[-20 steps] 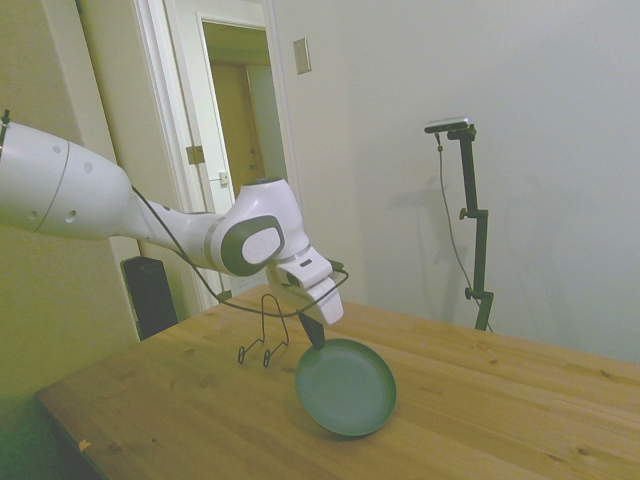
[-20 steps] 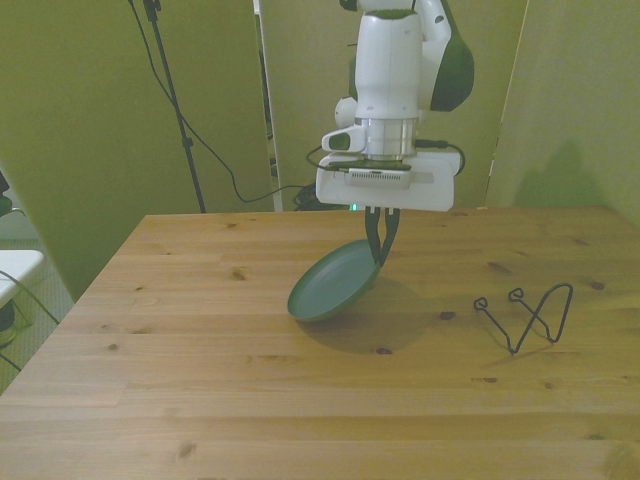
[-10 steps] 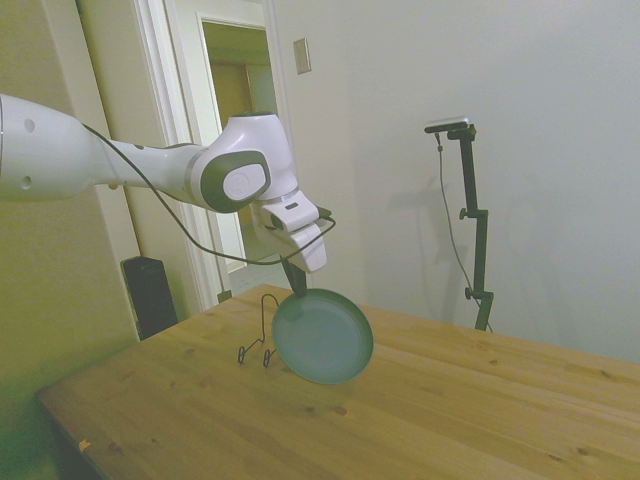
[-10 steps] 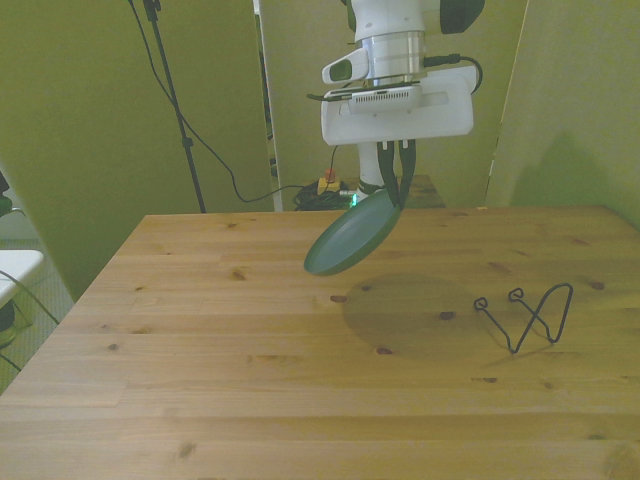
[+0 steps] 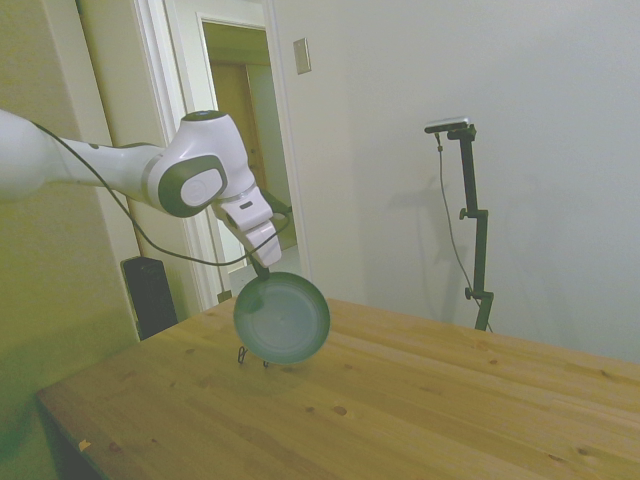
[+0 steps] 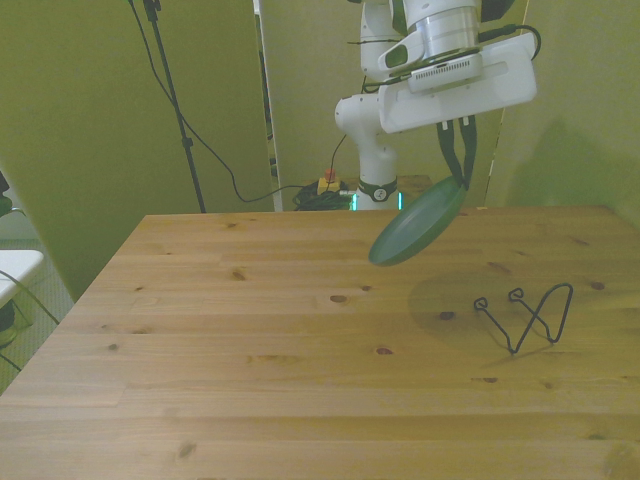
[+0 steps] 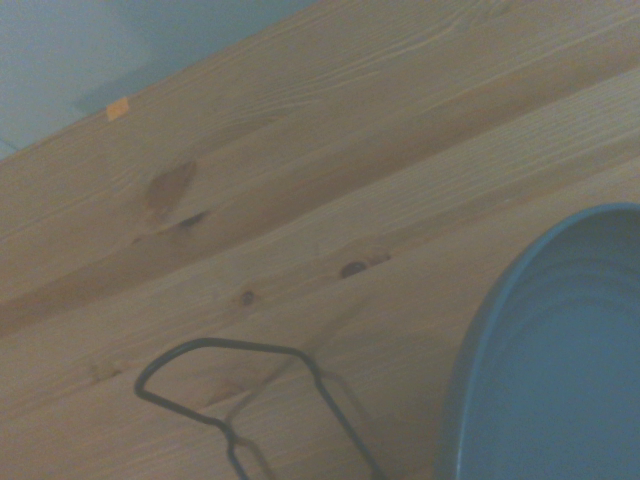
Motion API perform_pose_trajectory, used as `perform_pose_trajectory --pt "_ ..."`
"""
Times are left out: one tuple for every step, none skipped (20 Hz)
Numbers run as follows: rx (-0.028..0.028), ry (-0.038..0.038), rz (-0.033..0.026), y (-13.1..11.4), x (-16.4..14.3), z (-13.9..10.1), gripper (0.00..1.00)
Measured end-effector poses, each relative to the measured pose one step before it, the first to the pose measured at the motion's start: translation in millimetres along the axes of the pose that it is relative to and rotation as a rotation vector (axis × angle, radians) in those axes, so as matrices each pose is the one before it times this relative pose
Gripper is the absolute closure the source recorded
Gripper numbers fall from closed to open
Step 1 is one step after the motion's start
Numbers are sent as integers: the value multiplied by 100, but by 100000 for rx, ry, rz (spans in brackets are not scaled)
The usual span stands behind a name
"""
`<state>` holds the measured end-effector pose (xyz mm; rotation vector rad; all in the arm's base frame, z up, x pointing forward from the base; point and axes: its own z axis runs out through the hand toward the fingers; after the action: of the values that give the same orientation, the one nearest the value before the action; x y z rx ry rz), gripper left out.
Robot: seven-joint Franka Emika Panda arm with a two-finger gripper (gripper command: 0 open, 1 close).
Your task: Load the plate
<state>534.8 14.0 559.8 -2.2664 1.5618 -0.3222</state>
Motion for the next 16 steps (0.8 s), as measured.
perform_pose_trajectory --pt "1105 349 1517 116 -717 342 100" --pt "1010 246 1629 23 -692 370 100" --pt "1167 206 1828 -94 -688 338 100" --pt "948 51 1697 -133 -662 319 100" --pt "1105 -17 1506 -213 -728 270 100" --pt "1048 -119 1348 -244 -740 232 100" --pt "832 -147 1143 -212 -702 222 100" --pt "603 -201 1021 -168 -633 264 100" --pt "291 -228 837 -136 -525 286 100" --pt "165 -140 785 -119 -387 271 100" --pt "-96 -118 545 -125 -245 273 100" --pt "-186 -144 383 -92 -104 189 100" --pt "-82 -66 200 -99 16 126 100" --pt "102 -13 92 -135 57 31 100" --pt "209 40 168 -147 118 -39 100" --pt "649 104 277 -323 206 -219 100"
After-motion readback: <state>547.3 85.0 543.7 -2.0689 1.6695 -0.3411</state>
